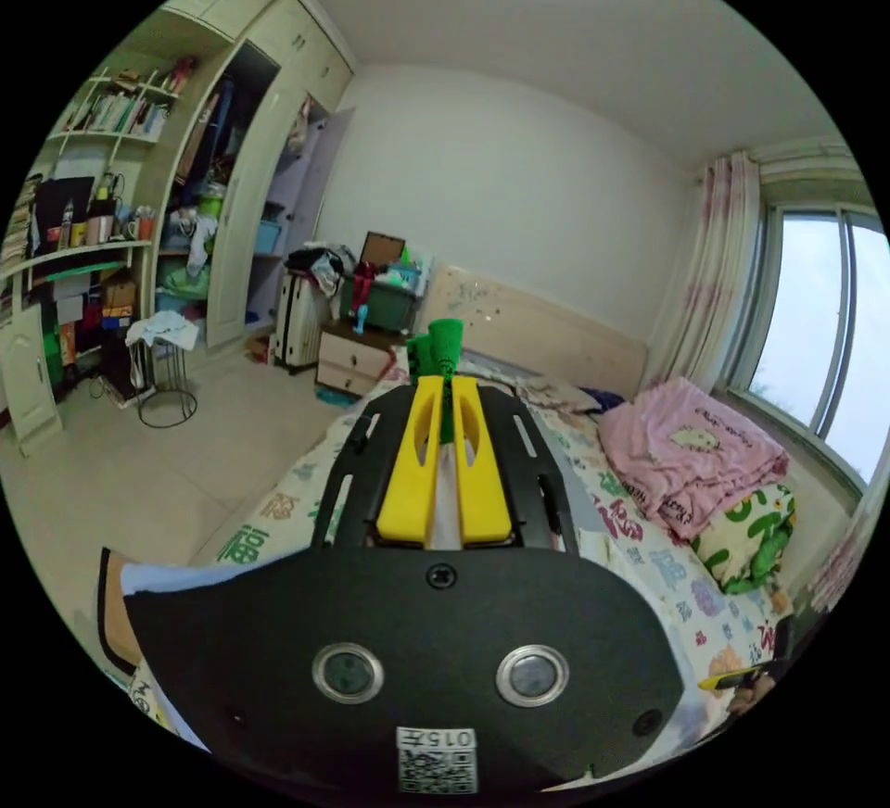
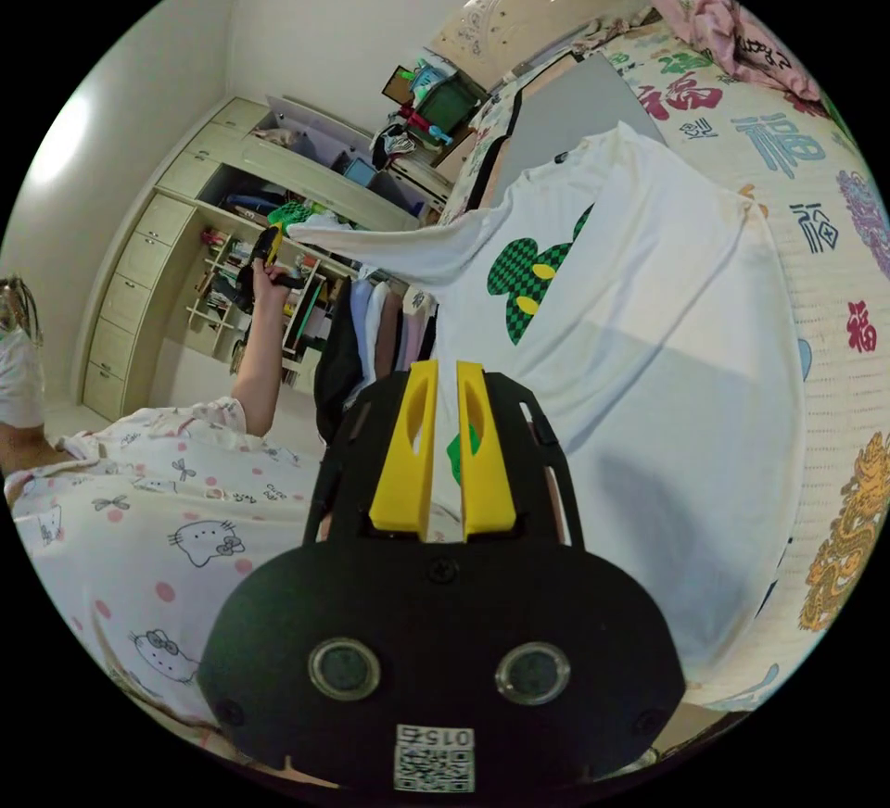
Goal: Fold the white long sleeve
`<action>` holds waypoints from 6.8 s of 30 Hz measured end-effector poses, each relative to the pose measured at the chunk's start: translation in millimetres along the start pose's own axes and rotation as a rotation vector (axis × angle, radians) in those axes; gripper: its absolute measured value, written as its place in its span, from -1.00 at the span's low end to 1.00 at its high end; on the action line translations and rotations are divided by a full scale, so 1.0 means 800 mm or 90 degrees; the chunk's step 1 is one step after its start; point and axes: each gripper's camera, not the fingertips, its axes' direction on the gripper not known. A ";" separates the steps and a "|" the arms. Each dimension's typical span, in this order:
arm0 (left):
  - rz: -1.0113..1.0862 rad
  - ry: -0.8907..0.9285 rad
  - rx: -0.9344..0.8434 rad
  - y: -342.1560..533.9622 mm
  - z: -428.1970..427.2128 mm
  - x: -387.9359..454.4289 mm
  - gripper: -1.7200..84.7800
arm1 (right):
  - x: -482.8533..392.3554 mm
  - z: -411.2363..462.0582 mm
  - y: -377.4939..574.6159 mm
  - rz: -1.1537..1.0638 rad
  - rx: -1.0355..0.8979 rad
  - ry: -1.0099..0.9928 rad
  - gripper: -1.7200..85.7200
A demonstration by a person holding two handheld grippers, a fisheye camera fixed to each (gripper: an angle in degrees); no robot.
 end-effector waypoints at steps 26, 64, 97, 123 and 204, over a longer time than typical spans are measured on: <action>0.319 -0.280 0.088 0.004 -0.165 0.343 -0.96 | -0.250 0.258 -0.265 -0.316 -0.052 -0.160 -0.66; 0.502 0.303 -0.114 -0.072 -0.134 0.535 -0.91 | 0.016 -0.019 -0.066 0.224 0.083 -0.215 -0.53; 0.051 0.084 -0.589 0.078 0.020 0.276 -0.74 | -0.168 -0.184 -0.133 0.159 0.000 -0.068 -0.70; 0.524 0.427 -0.399 0.061 -0.230 0.516 -0.82 | -0.229 -0.339 -0.050 0.333 0.071 -0.133 -0.55; 0.754 -0.017 -1.028 -0.032 0.475 0.832 -0.94 | -0.327 -0.380 -0.153 0.304 -0.002 0.165 -0.95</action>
